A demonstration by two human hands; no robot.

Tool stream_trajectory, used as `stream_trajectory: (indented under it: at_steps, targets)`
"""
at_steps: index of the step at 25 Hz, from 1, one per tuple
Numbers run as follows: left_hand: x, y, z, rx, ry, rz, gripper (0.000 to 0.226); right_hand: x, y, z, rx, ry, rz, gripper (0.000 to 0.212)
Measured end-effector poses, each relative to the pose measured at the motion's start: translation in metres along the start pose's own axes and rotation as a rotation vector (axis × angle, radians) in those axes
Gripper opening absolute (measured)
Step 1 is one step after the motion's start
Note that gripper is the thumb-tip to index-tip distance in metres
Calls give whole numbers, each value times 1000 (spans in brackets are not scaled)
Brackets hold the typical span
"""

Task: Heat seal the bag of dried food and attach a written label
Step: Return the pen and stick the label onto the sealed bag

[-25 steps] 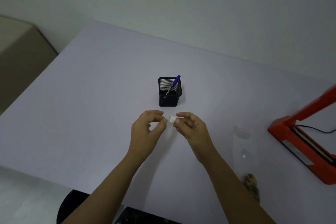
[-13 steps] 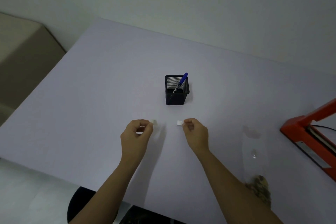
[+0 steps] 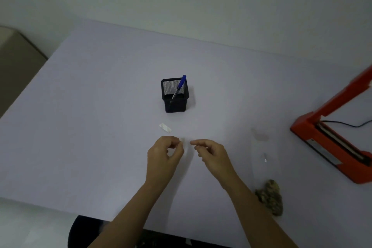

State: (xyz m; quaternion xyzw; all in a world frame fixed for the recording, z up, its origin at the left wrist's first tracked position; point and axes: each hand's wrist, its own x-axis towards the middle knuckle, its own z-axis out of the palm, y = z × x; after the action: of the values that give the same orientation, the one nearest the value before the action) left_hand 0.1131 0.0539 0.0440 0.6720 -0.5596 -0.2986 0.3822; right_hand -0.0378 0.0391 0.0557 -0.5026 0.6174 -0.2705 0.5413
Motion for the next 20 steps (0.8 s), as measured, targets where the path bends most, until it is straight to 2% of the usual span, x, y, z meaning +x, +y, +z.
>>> stream_trajectory:
  at_steps: [4, 9, 13, 15, 18, 20]
  targets:
    - [-3, 19, 30, -25, -110, 134, 16, -25, 3, -30, 108, -26, 38, 23]
    - [-16, 43, 72, -20, -212, 223, 25, -39, 23, -71, 177, 103, 97, 16]
    - [-32, 56, 100, 105, -293, 342, 31, -48, 49, -96, 212, 213, 166, 26]
    - [-38, 63, 115, 143, -332, 383, 35, -50, 62, -110, 237, 254, 190, 24]
    - [-41, 73, 135, 52, -351, 283, 33, -51, 74, -130, 287, 284, 181, 15]
    - [-39, 82, 147, -48, -325, 66, 22, -50, 80, -145, 274, 329, 162, 11]
